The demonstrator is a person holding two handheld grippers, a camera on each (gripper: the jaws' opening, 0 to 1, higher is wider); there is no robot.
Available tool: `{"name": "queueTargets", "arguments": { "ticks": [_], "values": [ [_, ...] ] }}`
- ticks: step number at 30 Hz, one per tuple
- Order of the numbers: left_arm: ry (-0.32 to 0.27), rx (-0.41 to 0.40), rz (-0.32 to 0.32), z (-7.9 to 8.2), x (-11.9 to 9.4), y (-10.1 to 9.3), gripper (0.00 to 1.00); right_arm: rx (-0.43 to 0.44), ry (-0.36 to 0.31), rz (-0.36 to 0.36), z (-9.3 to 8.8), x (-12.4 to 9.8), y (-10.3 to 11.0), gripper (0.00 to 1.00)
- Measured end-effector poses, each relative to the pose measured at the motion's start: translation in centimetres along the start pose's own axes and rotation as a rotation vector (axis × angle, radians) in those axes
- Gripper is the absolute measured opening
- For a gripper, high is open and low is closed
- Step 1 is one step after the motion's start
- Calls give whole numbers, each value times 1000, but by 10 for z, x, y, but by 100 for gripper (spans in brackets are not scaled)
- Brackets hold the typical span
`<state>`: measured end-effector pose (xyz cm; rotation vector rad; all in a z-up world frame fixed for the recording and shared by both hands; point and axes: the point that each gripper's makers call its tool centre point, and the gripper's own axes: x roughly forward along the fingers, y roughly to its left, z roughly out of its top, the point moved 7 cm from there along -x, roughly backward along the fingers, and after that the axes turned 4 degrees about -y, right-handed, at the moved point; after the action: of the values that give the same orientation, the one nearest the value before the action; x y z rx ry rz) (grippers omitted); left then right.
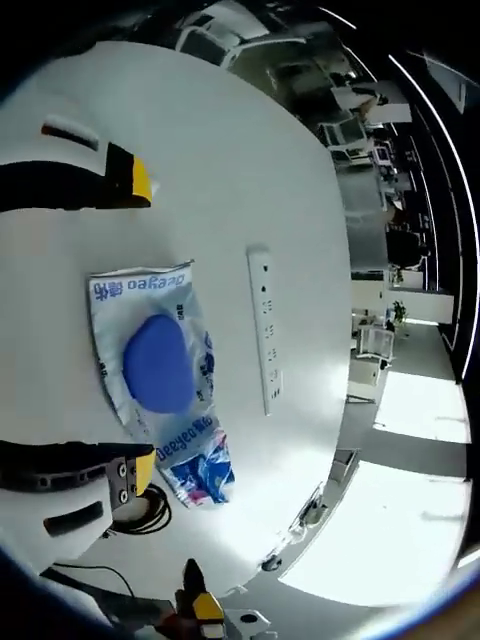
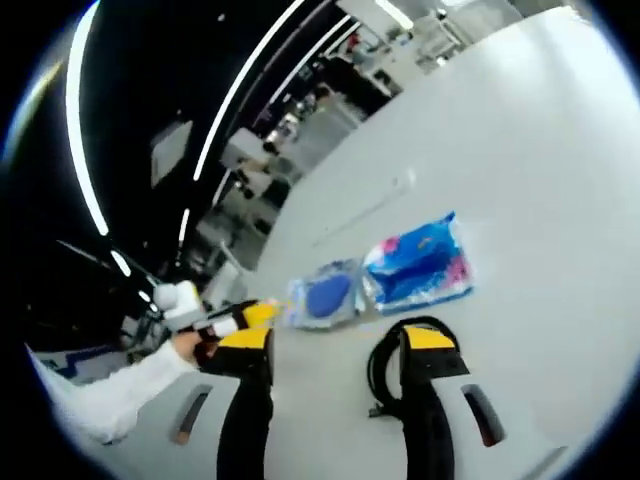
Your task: Arrange the tabletop items into an orderly group along one side of the table until the central work area is clear of visible clutter.
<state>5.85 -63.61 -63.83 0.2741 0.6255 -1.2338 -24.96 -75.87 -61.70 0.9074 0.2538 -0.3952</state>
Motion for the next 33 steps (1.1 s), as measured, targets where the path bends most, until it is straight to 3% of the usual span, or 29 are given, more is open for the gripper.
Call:
{"name": "queueTargets", "arguments": {
  "ticks": [4, 7, 10, 14, 18, 22, 26, 33],
  "values": [
    [-8, -27, 5, -2, -19, -6, 100, -35, -10, 9, -3, -17, -2, 56],
    [7, 78, 70, -9, -40, -4, 100, -50, -25, 3, -9, -29, -6, 59],
    [-4, 101, 74, -14, -59, -7, 100, -35, -23, -5, -18, -40, -11, 59],
    [-37, 57, 91, -20, -83, -2, 100, -19, -19, -16, -25, -46, -16, 59],
    [-25, 41, 144, -37, -109, 14, 100, -29, -6, -30, -28, -49, -19, 58],
    [-4, -8, 193, -53, -132, 32, 100, -1, -4, -15, -30, -44, -20, 58],
    [-33, -47, 230, -58, -155, 44, 99, -12, 2, 0, -27, -38, -15, 58],
    [-23, -96, 273, -71, -169, 56, 96, -12, 10, 4, -23, -31, -14, 56]
  ]
}}
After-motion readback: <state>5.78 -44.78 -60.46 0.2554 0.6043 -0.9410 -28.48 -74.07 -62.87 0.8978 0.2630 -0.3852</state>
